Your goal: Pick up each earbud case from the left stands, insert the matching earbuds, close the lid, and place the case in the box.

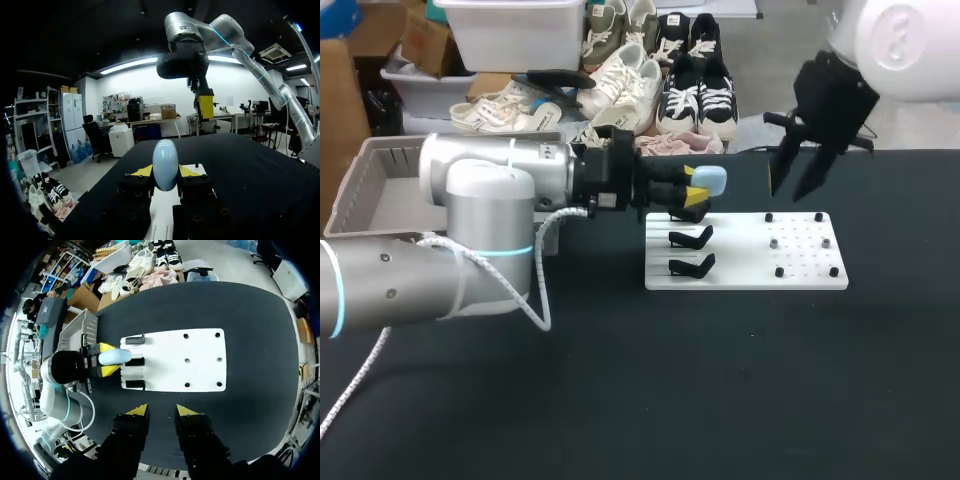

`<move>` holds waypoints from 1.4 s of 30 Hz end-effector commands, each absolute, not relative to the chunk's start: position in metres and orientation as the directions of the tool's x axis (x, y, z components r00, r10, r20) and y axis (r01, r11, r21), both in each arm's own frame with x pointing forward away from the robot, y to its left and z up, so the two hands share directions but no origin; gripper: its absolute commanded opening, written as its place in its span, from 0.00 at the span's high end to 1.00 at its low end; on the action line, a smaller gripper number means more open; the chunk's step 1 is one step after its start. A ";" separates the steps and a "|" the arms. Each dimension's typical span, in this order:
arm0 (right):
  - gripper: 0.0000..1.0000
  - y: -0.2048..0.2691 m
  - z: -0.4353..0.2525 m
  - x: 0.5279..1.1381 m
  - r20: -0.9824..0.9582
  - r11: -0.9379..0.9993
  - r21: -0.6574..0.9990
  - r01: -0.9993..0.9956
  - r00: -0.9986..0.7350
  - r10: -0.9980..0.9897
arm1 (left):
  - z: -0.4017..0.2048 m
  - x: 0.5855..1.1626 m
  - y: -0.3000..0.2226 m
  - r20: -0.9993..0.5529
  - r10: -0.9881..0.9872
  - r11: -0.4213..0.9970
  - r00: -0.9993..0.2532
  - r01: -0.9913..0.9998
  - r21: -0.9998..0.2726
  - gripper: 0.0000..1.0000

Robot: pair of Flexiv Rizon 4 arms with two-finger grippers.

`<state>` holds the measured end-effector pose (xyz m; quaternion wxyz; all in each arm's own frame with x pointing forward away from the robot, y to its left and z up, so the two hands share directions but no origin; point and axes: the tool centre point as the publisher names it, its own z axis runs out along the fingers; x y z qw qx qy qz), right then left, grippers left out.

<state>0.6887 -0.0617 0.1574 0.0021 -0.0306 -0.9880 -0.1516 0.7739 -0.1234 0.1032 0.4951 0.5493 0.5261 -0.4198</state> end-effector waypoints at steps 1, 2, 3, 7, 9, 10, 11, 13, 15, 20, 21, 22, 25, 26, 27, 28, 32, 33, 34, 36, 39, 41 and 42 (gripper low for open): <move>0.69 -0.072 0.146 0.672 -0.167 0.947 0.307 0.096 -0.974 0.153 | 0.129 0.766 -0.081 -0.974 0.204 0.087 0.103 0.989 0.123 1.00; 0.69 -0.074 0.143 0.670 -0.159 0.946 0.306 0.107 -0.974 0.162 | 0.134 0.766 -0.073 -0.970 0.217 0.101 0.106 0.986 0.131 1.00; 0.69 -0.076 0.141 0.669 -0.153 0.945 0.305 0.117 -0.973 0.170 | 0.140 0.765 -0.066 -0.968 0.224 0.115 0.111 0.983 0.140 1.00; 0.69 -0.082 0.135 0.663 -0.132 0.942 0.301 0.151 -0.971 0.198 | 0.147 0.765 -0.027 -0.954 0.285 0.172 0.097 0.974 0.150 1.00; 0.69 -0.083 0.134 0.661 -0.126 0.941 0.297 0.162 -0.970 0.207 | 0.148 0.766 -0.010 -0.947 0.307 0.194 0.091 0.969 0.155 1.00; 0.69 -0.083 0.134 0.661 -0.123 0.941 0.296 0.167 -0.970 0.211 | 0.148 0.767 -0.003 -0.945 0.316 0.204 0.087 0.966 0.157 1.00; 0.69 -0.084 0.134 0.660 -0.122 0.940 0.295 0.170 -0.969 0.214 | 0.148 0.768 0.005 -0.943 0.323 0.216 0.080 0.964 0.156 1.00; 0.69 -0.084 0.134 0.659 -0.120 0.939 0.293 0.178 -0.968 0.221 | 0.146 0.771 0.018 -0.939 0.336 0.230 0.071 0.961 0.155 1.00; 0.69 -0.082 0.135 0.658 -0.119 0.939 0.290 0.184 -0.967 0.226 | 0.142 0.773 0.033 -0.938 0.341 0.249 0.058 0.957 0.150 1.00; 0.69 -0.077 0.136 0.654 -0.108 0.941 0.269 0.202 -0.965 0.238 | 0.126 0.779 0.061 -0.940 0.341 0.294 0.018 0.948 0.125 1.00; 0.69 -0.076 0.136 0.653 -0.106 0.942 0.266 0.207 -0.965 0.242 | 0.122 0.780 0.068 -0.940 0.342 0.300 0.011 0.946 0.120 1.00; 0.69 -0.075 0.136 0.652 -0.104 0.942 0.262 0.210 -0.964 0.244 | 0.118 0.782 0.074 -0.940 0.342 0.307 0.000 0.945 0.112 1.00; 0.69 -0.070 0.137 0.650 -0.099 0.942 0.251 0.223 -0.962 0.254 | 0.110 0.787 0.091 -0.940 0.341 0.329 -0.020 0.939 0.099 1.00; 0.69 -0.069 0.137 0.649 -0.099 0.942 0.248 0.226 -0.962 0.256 | 0.108 0.790 0.097 -0.940 0.341 0.332 -0.023 0.938 0.097 1.00; 0.69 -0.068 0.137 0.648 -0.097 0.942 0.247 0.228 -0.961 0.259 | 0.107 0.791 0.101 -0.939 0.342 0.341 -0.029 0.935 0.095 1.00; 0.69 -0.066 0.138 0.647 -0.096 0.942 0.243 0.233 -0.960 0.263 | 0.106 0.792 0.106 -0.940 0.340 0.348 -0.032 0.933 0.095 1.00; 0.69 -0.063 0.137 0.641 -0.092 0.940 0.234 0.248 -0.957 0.276 | 0.099 0.798 0.124 -0.937 0.344 0.372 -0.057 0.925 0.080 1.00; 0.69 -0.062 0.136 0.639 -0.090 0.940 0.231 0.252 -0.956 0.279 | 0.096 0.799 0.129 -0.937 0.343 0.376 -0.061 0.924 0.077 1.00; 0.69 -0.062 0.135 0.638 -0.086 0.939 0.227 0.258 -0.955 0.283 | 0.094 0.801 0.133 -0.937 0.341 0.382 -0.071 0.922 0.069 1.00; 0.69 -0.061 0.133 0.634 -0.080 0.938 0.221 0.268 -0.953 0.292 | 0.091 0.803 0.140 -0.938 0.336 0.388 -0.081 0.920 0.059 1.00; 0.69 -0.061 0.132 0.628 -0.075 0.935 0.219 0.280 -0.950 0.302 | 0.086 0.808 0.157 -0.938 0.331 0.408 -0.103 0.912 0.044 1.00; 0.69 -0.062 0.131 0.624 -0.072 0.933 0.214 0.288 -0.948 0.309 | 0.082 0.811 0.166 -0.935 0.333 0.416 -0.124 0.909 0.028 1.00; 0.69 -0.062 0.131 0.622 -0.070 0.933 0.212 0.291 -0.948 0.312 | 0.081 0.812 0.170 -0.935 0.331 0.420 -0.129 0.907 0.024 1.00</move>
